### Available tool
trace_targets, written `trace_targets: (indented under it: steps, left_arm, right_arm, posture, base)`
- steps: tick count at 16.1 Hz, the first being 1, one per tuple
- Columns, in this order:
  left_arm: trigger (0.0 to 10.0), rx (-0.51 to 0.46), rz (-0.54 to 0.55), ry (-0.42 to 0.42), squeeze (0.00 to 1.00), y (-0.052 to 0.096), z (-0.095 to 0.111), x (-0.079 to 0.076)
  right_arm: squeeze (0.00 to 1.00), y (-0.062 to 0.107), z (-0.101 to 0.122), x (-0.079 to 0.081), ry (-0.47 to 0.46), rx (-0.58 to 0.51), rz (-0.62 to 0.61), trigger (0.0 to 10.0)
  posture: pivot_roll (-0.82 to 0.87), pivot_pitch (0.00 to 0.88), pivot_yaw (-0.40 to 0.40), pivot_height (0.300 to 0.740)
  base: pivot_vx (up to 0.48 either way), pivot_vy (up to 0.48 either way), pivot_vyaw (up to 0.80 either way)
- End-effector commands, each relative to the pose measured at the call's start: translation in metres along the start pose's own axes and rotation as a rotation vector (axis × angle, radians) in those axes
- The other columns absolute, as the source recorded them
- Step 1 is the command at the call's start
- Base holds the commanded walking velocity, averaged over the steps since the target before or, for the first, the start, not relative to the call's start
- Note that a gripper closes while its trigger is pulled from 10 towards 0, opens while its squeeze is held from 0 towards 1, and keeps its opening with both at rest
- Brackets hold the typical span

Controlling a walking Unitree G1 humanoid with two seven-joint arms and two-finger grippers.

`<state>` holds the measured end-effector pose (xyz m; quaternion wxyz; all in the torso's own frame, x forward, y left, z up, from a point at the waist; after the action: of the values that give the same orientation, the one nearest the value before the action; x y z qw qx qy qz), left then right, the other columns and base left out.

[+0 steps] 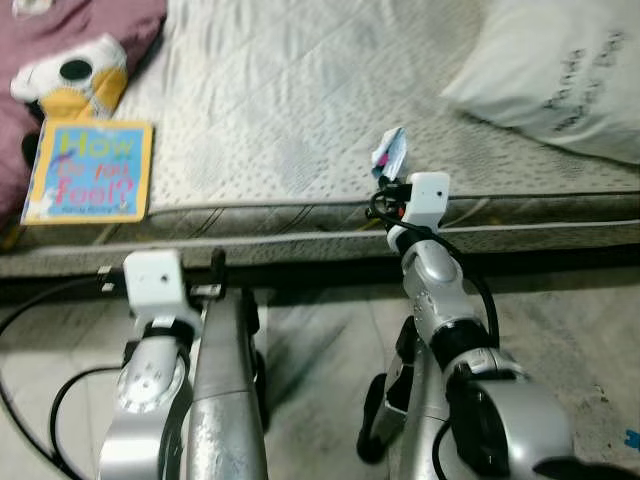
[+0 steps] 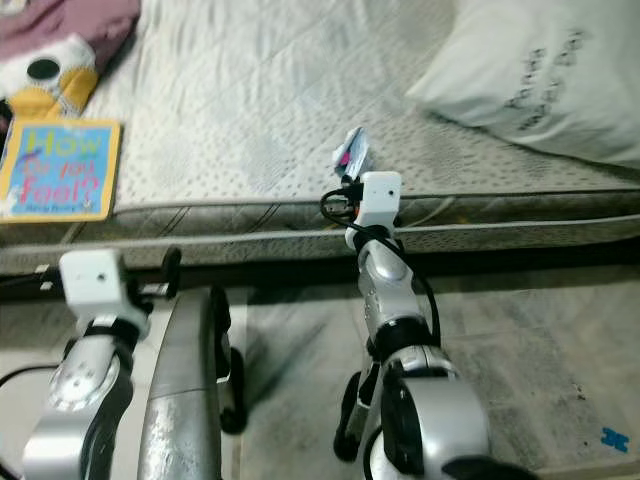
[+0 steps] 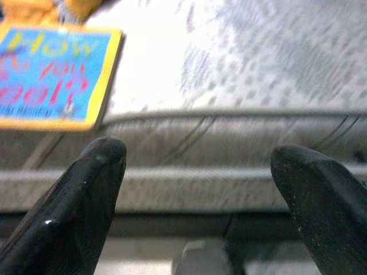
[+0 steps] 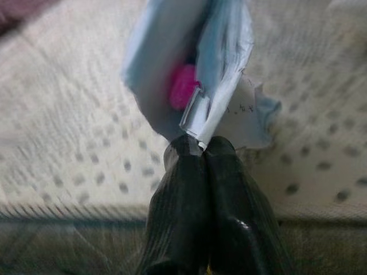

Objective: Clean up the room

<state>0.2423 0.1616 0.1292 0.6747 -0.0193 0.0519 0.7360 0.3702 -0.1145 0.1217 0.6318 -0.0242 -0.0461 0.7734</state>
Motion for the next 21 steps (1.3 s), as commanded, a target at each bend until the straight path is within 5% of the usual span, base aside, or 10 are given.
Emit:
trace_targets:
  steps: [1, 5, 10, 14, 21]
  left_arm:
    - [10.0, 0.002, 0.026, -0.005, 0.0, -0.006, -0.006, 0.006]
    - [10.0, -0.035, 0.007, 0.005, 0.0, -0.024, -0.006, 0.003]
    - [10.0, -0.069, -0.007, 0.01, 0.0, -0.042, -0.007, 0.0]
    - [10.0, -0.041, -0.005, 0.006, 0.0, -0.036, -0.021, 0.003]
    - [10.0, -0.055, -0.033, -0.002, 0.0, -0.042, -0.018, 0.001]
  right_arm:
    - [0.0, 0.006, 0.0, 0.007, -0.046, -0.006, 0.049, 10.0]
    - [0.0, 0.028, 0.004, 0.014, -0.054, -0.039, 0.1, 10.0]
    - [0.0, 0.033, 0.015, 0.01, -0.063, -0.05, 0.092, 10.0]
    - [0.0, 0.038, 0.016, 0.011, -0.073, -0.035, 0.086, 10.0]
    - [0.0, 0.038, 0.018, 0.009, -0.081, -0.035, 0.055, 10.0]
  posture:
    - [0.1, 0.111, 0.008, 0.545]
    - [0.05, 0.029, 0.036, 0.545]
    - [0.02, 0.0, 0.038, 0.58]
    - [0.02, 0.0, 0.041, 0.63]
    - [0.01, 0.0, 0.06, 0.7]
  base:
    - [0.0, 0.0, 0.0]
    - [0.0, 0.0, 0.0]
    - [0.0, 0.0, 0.0]
    - [0.0, 0.0, 0.0]
    - [0.0, 0.0, 0.0]
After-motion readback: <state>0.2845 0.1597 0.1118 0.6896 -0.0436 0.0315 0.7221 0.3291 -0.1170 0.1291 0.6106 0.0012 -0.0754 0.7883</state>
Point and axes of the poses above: a point about 5 cm out from each wrist's last joint towards the gripper, its own y axis pointing back from the gripper into the wrist, its own z axis along the axis of the wrist's last joint, x = y × z, the point moved 1 cm from there along -y, pointing out of the wrist towards the gripper, and after that the axes turned 6 degrees about y, right-handed, at the moved point
